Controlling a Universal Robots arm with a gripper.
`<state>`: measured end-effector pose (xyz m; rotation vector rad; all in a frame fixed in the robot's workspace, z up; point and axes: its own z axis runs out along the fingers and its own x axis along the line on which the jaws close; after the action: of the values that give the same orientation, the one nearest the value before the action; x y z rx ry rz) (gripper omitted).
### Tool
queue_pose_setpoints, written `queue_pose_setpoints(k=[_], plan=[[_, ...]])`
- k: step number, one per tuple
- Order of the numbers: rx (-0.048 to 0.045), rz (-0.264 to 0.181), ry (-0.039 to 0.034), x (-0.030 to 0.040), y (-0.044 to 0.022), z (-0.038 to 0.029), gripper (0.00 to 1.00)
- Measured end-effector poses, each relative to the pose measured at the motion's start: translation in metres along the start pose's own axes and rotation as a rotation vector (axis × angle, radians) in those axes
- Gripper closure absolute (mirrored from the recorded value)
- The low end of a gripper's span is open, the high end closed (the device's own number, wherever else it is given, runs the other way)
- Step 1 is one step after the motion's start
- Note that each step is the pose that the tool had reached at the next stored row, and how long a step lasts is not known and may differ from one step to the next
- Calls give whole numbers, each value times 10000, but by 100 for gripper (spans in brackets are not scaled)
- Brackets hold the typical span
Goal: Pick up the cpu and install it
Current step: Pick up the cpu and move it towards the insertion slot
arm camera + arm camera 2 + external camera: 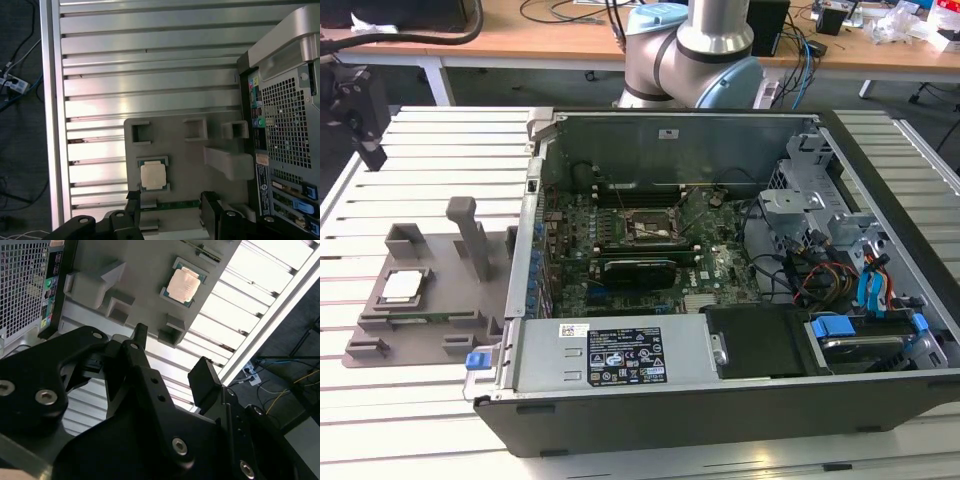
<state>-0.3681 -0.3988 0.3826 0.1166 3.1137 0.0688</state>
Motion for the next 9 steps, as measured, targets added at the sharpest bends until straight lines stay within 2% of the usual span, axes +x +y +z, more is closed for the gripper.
queue_pose_setpoints(k=[9], plan=[[0, 0, 1, 2, -3, 77, 40]])
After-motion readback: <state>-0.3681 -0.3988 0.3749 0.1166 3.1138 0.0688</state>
